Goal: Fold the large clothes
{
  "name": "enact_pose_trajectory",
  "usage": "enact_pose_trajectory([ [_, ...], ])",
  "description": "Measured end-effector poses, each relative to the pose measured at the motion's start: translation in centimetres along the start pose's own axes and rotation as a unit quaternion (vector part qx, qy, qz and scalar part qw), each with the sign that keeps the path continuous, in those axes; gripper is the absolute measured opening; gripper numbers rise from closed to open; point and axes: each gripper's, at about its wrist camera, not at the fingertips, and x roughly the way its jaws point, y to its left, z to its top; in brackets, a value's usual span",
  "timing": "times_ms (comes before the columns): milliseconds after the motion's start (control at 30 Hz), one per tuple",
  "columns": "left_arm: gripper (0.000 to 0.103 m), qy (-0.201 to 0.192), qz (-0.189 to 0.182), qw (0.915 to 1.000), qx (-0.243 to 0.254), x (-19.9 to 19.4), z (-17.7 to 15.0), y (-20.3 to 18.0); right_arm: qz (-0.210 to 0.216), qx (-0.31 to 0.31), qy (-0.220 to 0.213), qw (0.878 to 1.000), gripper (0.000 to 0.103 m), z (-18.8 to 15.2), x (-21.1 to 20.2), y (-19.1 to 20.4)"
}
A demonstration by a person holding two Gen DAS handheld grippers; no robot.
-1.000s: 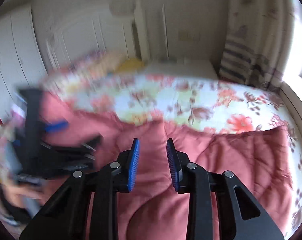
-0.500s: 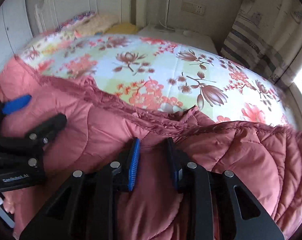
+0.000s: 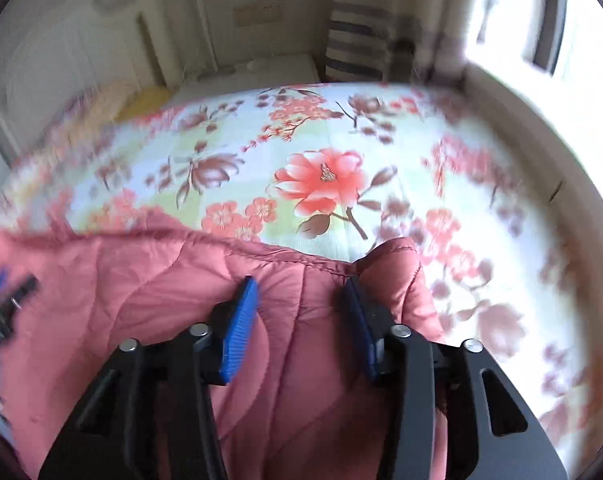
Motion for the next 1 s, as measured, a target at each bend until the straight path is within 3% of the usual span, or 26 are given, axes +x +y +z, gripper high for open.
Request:
enact_pose_trajectory([
  [133, 0.101, 0.000, 0.001, 1.0000, 0.001, 0.0, 0.0, -0.1, 0.049, 0.024, -0.007, 0.998, 0.043, 0.0, -2.0, -1.6],
  [233, 0.101, 0.001, 0.001, 1.0000, 0.001, 0.0, 0.0, -0.1, 0.074, 0.024, -0.053, 0.996, 0.043, -0.7, -6.5, -3.1],
  [400, 0.101, 0.000, 0.001, 1.0000, 0.001, 0.0, 0.0, -0.1, 0.074, -0.100, -0.119, 0.985, 0.043, -6.1, -14.0, -0.2],
  [567, 0.101, 0.001, 0.001, 1.0000, 0.001, 0.1, 0.0, -0.1, 0.089, -0.164, -0.100, 0.977, 0.043, -12.9, -15.1, 1.2],
  [700, 0.101, 0.004, 0.006, 0.9999, 0.008, 0.1, 0.0, -0.4, 0.032, -0.212, -0.069, 0.974, 0.045, -17.4, -13.3, -0.6],
  [767, 0.101, 0.004, 0.008, 0.9999, 0.008, 0.1, 0.0, -0.4, 0.044, -0.171, -0.065, 0.982, 0.047, -17.4, -13.3, -2.5],
  [833, 0.101, 0.005, 0.009, 0.9999, 0.008, 0.1, 0.0, -0.4, 0.023, -0.149, -0.060, 0.987, 0.051, -16.6, -14.5, -2.8],
  [933, 0.101, 0.005, 0.013, 0.9999, 0.010, 0.1, -0.1, -0.4, 0.031, -0.161, -0.109, 0.981, 0.052, -14.9, -17.6, -0.8],
  [1000, 0.101, 0.005, 0.012, 0.9999, 0.010, 0.1, 0.0, -0.5, 0.060, -0.166, -0.146, 0.973, 0.059, -13.0, -19.3, 1.9],
])
